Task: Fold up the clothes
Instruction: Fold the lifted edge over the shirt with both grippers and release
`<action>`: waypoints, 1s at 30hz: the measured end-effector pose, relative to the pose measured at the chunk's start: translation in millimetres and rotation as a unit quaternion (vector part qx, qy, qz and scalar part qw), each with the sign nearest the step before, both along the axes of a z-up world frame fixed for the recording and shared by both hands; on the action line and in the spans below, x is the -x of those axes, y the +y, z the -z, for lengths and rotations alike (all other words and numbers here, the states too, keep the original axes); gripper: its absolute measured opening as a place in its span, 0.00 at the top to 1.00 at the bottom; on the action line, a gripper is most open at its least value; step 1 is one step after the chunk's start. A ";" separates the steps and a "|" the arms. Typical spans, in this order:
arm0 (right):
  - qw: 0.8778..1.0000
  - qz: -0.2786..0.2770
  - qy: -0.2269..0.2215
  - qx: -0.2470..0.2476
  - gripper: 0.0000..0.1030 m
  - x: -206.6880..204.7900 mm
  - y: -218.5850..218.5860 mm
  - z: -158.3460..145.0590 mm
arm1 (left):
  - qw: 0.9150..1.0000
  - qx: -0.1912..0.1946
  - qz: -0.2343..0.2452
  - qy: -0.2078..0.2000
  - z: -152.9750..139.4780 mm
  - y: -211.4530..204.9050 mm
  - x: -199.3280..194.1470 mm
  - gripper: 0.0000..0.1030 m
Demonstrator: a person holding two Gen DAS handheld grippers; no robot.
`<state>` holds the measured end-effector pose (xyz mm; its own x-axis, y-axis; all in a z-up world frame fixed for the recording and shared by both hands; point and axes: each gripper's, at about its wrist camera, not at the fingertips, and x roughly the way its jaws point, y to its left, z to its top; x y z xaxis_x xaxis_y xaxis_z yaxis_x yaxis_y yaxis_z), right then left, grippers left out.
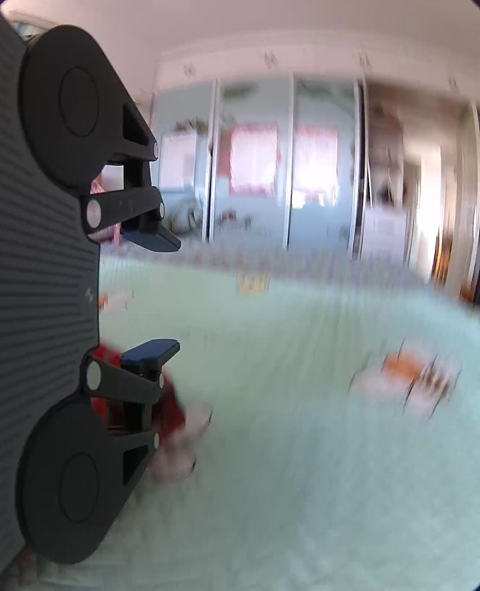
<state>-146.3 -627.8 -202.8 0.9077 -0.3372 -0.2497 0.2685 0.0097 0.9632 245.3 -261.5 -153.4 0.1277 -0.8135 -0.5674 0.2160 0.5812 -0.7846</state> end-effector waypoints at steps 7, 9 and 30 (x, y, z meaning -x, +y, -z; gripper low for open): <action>0.983 -0.152 0.063 0.086 0.44 -59.2 56.1 -35.7 | 0.998 0.015 0.004 -0.053 -43.7 18.8 24.1 0.43; 0.981 -0.163 0.078 0.075 0.44 -71.4 59.8 -21.7 | 0.994 -0.032 0.036 -0.097 -42.5 10.3 40.5 0.43; 0.978 -0.160 0.104 0.081 0.40 -35.7 67.7 26.0 | 0.956 -0.158 0.097 -0.228 22.8 -4.9 57.2 0.46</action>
<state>-110.6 -560.2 -228.9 0.9089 -0.0938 -0.4064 0.4160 0.2740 0.8671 188.1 -266.4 -176.2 0.2838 -0.6446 -0.7099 0.6210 0.6877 -0.3761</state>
